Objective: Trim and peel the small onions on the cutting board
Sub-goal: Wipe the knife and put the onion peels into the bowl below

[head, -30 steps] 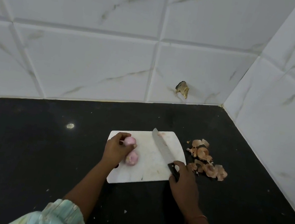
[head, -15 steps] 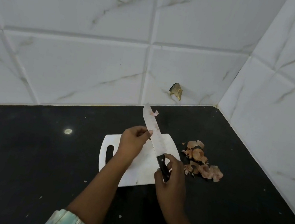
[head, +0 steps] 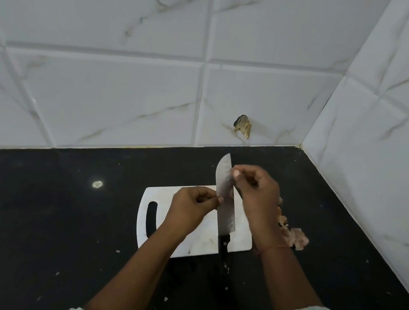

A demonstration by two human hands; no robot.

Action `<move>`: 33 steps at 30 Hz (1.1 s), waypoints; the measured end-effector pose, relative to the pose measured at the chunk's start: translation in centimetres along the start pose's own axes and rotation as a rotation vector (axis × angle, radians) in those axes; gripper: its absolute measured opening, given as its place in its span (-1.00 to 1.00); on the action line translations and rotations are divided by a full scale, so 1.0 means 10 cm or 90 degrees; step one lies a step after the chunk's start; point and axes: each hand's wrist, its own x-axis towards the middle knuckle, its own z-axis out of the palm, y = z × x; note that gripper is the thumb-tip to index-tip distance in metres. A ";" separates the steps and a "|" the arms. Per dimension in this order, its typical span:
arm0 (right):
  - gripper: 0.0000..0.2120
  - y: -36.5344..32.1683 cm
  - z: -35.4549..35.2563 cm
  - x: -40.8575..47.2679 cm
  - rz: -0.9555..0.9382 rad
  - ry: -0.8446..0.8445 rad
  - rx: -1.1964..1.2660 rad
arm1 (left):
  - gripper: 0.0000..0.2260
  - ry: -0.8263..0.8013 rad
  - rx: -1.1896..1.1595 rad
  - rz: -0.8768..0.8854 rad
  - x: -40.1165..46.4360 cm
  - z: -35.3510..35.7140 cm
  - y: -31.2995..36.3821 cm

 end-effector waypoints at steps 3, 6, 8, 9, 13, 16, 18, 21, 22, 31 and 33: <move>-0.91 0.11 -0.18 0.06 0.062 0.094 0.023 | -0.91 0.006 0.000 -0.021 0.01 -0.03 0.02; -0.86 0.33 -0.41 0.08 0.084 0.135 -0.133 | -0.90 0.005 -0.007 -0.045 0.03 -0.04 0.03; -0.77 0.51 -0.54 0.07 0.102 0.086 -0.293 | -0.91 0.000 -0.013 -0.058 0.06 -0.03 0.03; -0.74 0.57 -0.59 0.06 0.110 0.070 -0.344 | -0.91 -0.001 -0.015 -0.064 0.07 -0.02 0.03; -0.88 0.64 -0.68 -0.02 -0.003 0.145 -0.370 | -0.87 -0.010 -0.012 -0.067 0.11 0.02 0.05; -0.88 0.72 -0.73 0.03 -0.025 0.070 -0.526 | -0.85 -0.011 -0.005 -0.065 0.12 0.06 0.07; -0.71 0.78 -0.74 0.07 0.057 -0.030 -0.673 | -0.85 -0.012 -0.006 -0.065 0.13 0.08 0.08; -0.82 0.74 -0.68 0.06 0.003 0.062 -0.622 | -0.84 -0.010 -0.007 -0.067 0.14 0.11 0.09; -0.93 0.72 -0.66 0.04 -0.041 0.109 -0.588 | -0.84 -0.009 -0.005 -0.068 0.15 0.11 0.09; -0.95 0.81 -0.70 0.07 0.037 0.092 -0.590 | -0.85 -0.004 -0.010 -0.082 0.16 0.18 0.11; -0.98 0.80 -0.74 0.09 0.040 0.096 -0.570 | -0.86 0.000 -0.012 -0.085 0.16 0.19 0.11</move>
